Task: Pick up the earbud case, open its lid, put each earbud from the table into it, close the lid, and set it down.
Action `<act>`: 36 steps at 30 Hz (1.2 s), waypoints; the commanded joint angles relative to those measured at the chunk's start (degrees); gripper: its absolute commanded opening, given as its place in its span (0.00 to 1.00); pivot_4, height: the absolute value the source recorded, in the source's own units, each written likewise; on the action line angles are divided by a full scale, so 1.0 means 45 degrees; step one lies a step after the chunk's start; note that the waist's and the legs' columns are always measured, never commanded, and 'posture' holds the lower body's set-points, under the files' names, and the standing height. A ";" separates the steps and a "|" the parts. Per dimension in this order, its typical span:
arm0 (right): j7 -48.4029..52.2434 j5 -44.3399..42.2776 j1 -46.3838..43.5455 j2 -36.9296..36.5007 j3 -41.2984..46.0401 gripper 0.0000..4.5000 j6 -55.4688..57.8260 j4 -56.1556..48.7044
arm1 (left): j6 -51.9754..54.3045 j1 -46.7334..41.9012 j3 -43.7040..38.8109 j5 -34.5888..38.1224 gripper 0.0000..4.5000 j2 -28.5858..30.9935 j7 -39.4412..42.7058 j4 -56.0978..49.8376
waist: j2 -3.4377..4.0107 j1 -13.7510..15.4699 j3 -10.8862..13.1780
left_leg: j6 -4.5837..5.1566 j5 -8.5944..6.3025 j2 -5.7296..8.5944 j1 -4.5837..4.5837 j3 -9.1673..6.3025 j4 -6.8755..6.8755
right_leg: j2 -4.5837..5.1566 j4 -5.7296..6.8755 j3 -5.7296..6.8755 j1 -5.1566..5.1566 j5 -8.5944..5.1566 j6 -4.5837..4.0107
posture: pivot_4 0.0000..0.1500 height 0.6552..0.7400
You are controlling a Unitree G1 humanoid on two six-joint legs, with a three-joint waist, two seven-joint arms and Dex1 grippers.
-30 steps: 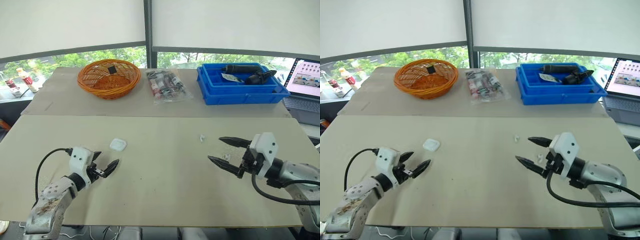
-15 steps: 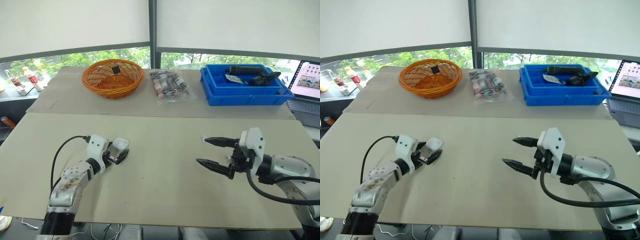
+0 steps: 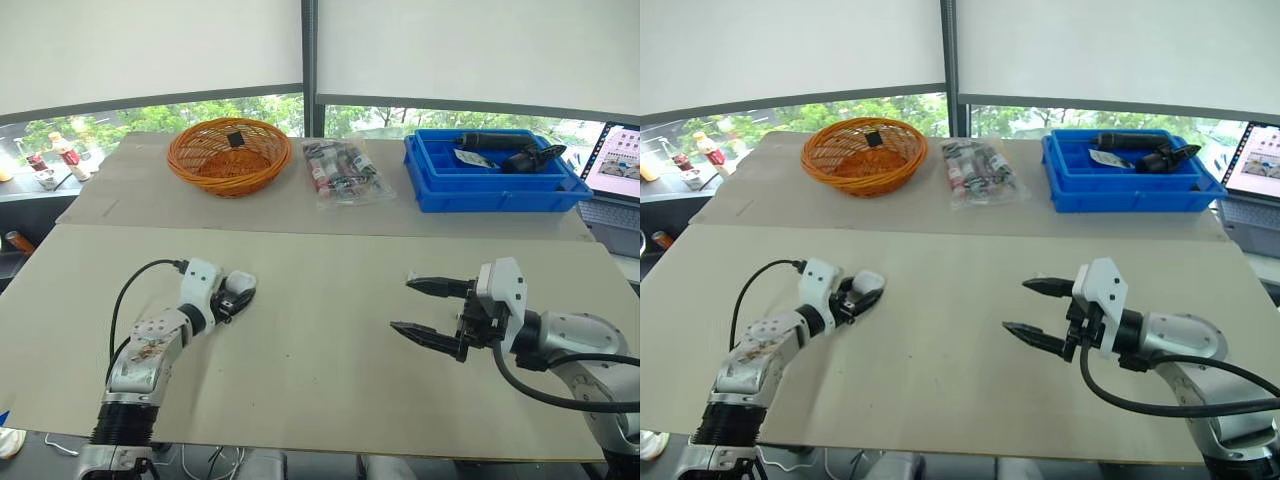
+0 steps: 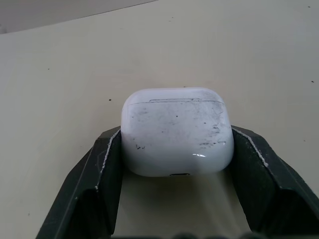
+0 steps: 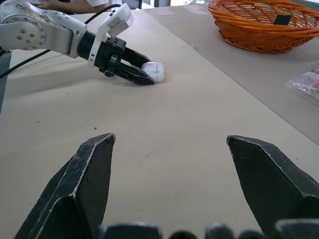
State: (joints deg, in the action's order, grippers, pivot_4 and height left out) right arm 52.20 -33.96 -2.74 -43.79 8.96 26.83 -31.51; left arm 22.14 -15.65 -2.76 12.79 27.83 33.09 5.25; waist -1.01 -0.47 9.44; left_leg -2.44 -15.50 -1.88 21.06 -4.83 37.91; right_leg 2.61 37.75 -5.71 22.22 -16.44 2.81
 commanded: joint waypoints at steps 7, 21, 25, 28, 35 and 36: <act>-0.1424 -0.1445 0.0030 -0.0153 0.0138 0.89 0.2283 -0.1369 | -0.2863 0.0875 0.1754 0.0999 0.57 -0.0471 0.3850 -0.2243 | -0.0008 -0.0070 0.0006 | 0.0000 0.0000 -0.0005 0.0021 0.0002 0.0000 | 0.0001 -0.0020 0.0000 0.0009 0.0001 0.0000 | 1.00 0.86; -0.6362 -0.7742 -0.2382 0.1408 -0.0268 0.89 0.8713 -0.0824 | -0.9016 0.0166 0.3669 -0.0316 0.57 -0.1211 0.5445 -0.2801 | -0.0017 -0.0082 0.0011 | 0.0002 0.0000 -0.0007 0.0030 -0.0001 0.0001 | -0.0007 -0.0028 -0.0002 0.0011 0.0003 -0.0004 | 1.00 0.86; -0.7042 -0.8968 -0.2647 0.1428 -0.0317 0.89 0.9069 -0.0602 | -0.9641 -0.0016 0.3796 -0.0351 0.57 -0.1215 0.5520 -0.2679 | -0.0017 -0.0086 0.0011 | 0.0004 -0.0001 -0.0008 0.0031 -0.0002 0.0001 | -0.0008 -0.0028 -0.0001 0.0012 0.0003 -0.0003 | 1.00 0.86; -0.7496 -0.9822 -0.2805 0.1432 -0.0375 0.89 0.9088 -0.0418 | -0.9845 -0.0098 0.3861 -0.0408 0.57 -0.1183 0.5528 -0.2597 | -0.0017 -0.0099 0.0011 | 0.0005 0.0000 -0.0008 0.0030 -0.0002 0.0001 | -0.0008 -0.0027 -0.0001 0.0012 0.0003 -0.0003 | 1.00 0.86; -0.8258 -1.0822 -0.3069 0.1207 -0.0701 0.48 0.9021 -0.0166 | -1.0127 -0.0176 0.3965 -0.0584 0.57 -0.1259 0.5291 -0.2587 | -0.0017 -0.0127 0.0011 | 0.0005 0.0000 -0.0010 0.0030 -0.0003 0.0001 | -0.0011 -0.0026 0.0001 0.0013 0.0002 -0.0002 | 1.00 0.86; -0.8269 -1.0883 -0.3082 0.1140 -0.0764 0.40 0.9020 -0.0174 | -1.0112 -0.0187 0.3951 -0.0605 0.57 -0.1280 0.5230 -0.2560 | -0.0017 -0.0126 0.0011 | 0.0006 0.0000 -0.0010 0.0030 -0.0003 0.0001 | -0.0011 -0.0026 0.0000 0.0014 0.0002 -0.0002 | 1.00 0.86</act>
State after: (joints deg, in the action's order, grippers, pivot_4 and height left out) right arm 15.19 -81.09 -15.65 -37.98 5.11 67.76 -31.41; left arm -21.94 -15.67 14.98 10.10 22.34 57.35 -5.66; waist -1.09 -1.03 9.48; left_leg -2.41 -15.51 -1.92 21.20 -4.84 37.92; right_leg 2.56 37.63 -5.71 22.28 -16.43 2.79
